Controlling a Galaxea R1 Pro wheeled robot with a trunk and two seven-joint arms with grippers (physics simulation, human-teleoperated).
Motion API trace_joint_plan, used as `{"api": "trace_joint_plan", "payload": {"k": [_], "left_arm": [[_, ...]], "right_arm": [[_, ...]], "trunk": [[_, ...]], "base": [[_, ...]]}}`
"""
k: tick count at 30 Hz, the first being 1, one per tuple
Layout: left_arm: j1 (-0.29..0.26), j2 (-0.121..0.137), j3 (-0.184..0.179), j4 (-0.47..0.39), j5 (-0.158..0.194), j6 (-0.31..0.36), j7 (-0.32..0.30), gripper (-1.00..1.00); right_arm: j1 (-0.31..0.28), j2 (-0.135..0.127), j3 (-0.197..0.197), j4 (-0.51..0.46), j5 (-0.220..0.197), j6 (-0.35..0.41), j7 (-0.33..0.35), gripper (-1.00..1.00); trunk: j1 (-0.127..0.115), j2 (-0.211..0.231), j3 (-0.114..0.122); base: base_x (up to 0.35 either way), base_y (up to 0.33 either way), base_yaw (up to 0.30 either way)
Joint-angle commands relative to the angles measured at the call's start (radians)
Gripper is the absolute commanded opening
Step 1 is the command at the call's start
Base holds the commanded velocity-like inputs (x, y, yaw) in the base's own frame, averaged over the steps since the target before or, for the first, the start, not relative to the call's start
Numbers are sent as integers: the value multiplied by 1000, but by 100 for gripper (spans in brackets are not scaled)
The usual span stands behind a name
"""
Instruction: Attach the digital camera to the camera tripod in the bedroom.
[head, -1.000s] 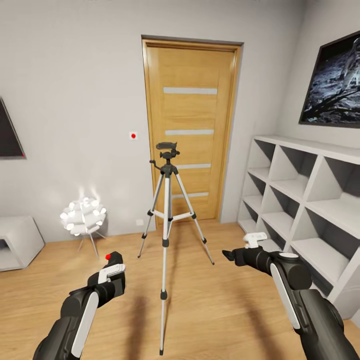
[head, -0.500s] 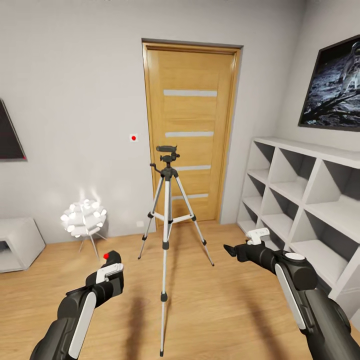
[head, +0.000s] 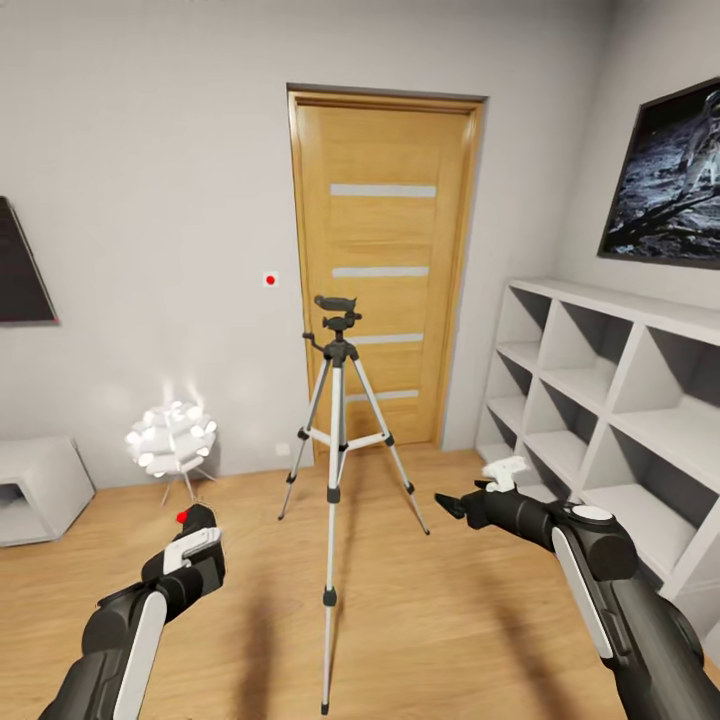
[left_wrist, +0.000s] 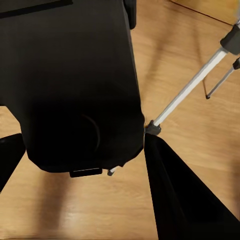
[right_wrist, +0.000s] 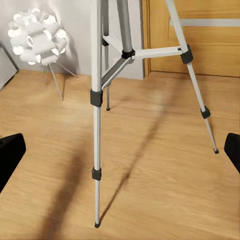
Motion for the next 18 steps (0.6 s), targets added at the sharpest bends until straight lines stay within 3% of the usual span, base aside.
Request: {"api": "trace_joint_plan", "payload": {"k": [1,18], "left_arm": [[3,-2,6,-2,10,4,6,-100],[33,-16,23,9,6,-6,19,-100]], "right_arm": [[-1,0,0,-1,0,5,6,100],[-1,0,3,-1,4,3,22,100]], "trunk": [[-4,6,2],[-69,125,55]], "base": [[0,0,148],[0,0,252]]}}
